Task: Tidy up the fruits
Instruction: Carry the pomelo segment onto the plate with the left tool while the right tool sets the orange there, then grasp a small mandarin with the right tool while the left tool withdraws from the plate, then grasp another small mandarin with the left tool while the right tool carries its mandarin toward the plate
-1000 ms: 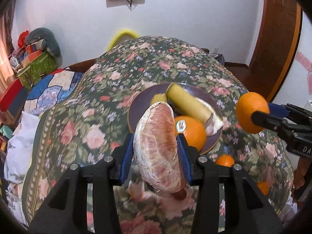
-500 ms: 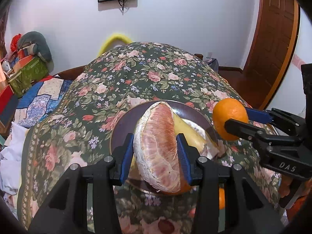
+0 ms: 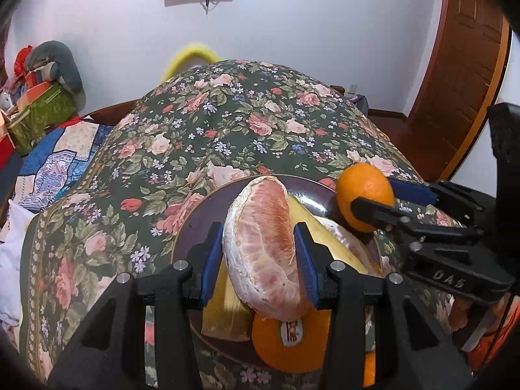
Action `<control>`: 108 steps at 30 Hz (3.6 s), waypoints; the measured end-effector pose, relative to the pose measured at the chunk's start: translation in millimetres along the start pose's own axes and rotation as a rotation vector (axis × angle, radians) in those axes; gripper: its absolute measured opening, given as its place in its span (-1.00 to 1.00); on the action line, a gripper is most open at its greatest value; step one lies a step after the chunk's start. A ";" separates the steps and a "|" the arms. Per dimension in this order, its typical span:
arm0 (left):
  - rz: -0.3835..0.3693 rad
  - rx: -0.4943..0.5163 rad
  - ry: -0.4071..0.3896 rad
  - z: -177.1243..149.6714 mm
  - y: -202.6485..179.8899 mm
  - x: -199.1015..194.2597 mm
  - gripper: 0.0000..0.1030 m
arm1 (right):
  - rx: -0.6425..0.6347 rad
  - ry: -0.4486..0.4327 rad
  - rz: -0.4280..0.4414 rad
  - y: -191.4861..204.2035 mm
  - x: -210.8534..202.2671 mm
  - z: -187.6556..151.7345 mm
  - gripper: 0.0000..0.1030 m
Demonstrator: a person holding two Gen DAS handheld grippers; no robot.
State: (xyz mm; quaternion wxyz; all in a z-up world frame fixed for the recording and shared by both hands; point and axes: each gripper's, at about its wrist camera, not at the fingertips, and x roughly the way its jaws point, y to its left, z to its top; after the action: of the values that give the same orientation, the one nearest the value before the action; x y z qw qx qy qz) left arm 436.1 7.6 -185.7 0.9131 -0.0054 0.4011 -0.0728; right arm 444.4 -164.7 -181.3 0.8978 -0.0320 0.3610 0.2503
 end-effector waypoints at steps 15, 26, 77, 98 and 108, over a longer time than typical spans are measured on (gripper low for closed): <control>0.032 0.016 0.002 -0.4 -0.5 7.5 -0.11 | -0.053 0.017 0.006 9.4 10.2 -3.4 -0.01; 0.039 0.016 0.003 -3.6 -2.0 -6.7 -0.09 | -0.021 0.039 0.034 8.4 0.7 -4.8 0.06; -0.026 0.008 -0.076 -109.4 -53.1 -199.7 0.72 | -0.070 0.079 -0.126 63.9 -152.1 -113.2 0.55; 0.007 0.004 0.014 -122.1 -49.3 -150.0 0.72 | -0.013 0.219 -0.043 48.1 -98.9 -153.6 -0.39; -0.021 -0.009 0.062 -115.7 -50.9 -120.3 0.37 | 0.015 0.123 -0.044 34.8 -118.9 -133.2 -0.39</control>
State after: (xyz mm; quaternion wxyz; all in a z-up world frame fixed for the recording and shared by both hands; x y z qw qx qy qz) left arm 264.4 -20.6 -172.7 0.8994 -0.0114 0.4295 -0.0805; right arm 270.7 -216.8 -196.2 0.8795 -0.0487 0.4164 0.2254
